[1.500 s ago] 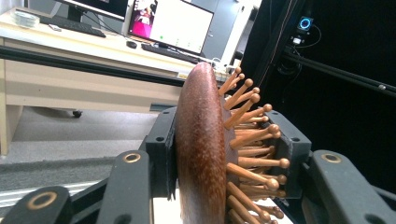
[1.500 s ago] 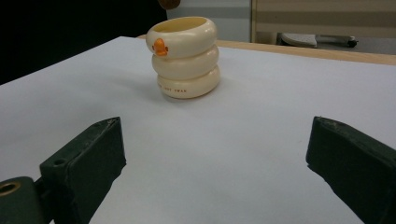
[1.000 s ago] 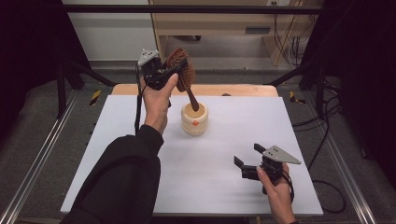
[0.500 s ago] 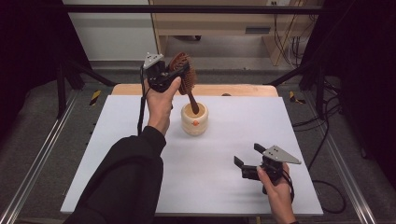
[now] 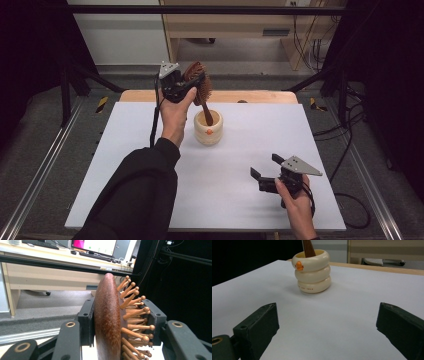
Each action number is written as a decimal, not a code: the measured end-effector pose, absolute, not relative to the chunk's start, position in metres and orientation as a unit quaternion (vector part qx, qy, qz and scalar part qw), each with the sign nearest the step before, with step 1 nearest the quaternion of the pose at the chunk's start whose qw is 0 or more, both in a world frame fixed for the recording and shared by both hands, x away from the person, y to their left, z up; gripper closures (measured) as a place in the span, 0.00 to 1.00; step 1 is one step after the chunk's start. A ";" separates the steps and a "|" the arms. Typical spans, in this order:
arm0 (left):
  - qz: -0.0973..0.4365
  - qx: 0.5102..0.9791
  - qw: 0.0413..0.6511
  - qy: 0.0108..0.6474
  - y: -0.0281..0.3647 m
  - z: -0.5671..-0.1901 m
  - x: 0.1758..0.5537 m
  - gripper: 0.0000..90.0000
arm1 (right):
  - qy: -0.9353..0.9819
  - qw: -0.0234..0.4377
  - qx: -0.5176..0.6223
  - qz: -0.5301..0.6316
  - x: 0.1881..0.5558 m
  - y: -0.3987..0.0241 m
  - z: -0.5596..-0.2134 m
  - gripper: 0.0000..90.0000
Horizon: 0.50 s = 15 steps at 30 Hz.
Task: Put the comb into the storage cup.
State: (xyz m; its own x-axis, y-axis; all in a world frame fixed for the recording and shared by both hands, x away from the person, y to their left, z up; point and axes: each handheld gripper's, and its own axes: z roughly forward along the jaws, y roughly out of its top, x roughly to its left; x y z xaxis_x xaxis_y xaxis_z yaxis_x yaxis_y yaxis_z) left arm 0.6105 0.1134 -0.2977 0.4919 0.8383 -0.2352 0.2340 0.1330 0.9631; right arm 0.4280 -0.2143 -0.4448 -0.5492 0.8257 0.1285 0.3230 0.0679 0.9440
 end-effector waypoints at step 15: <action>0.241 0.615 0.609 0.439 0.108 -0.307 0.611 0.57 | 0.693 0.232 0.414 0.542 0.428 -0.214 -0.445 0.05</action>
State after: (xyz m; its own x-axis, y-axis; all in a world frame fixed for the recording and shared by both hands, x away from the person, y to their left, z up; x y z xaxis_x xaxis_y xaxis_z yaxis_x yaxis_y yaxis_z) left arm 0.6110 0.1079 -0.3067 0.4979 0.8336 -0.2393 0.2473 0.1279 0.9604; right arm 0.4281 -0.2143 -0.4449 -0.5496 0.8255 0.1280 0.3232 0.0689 0.9438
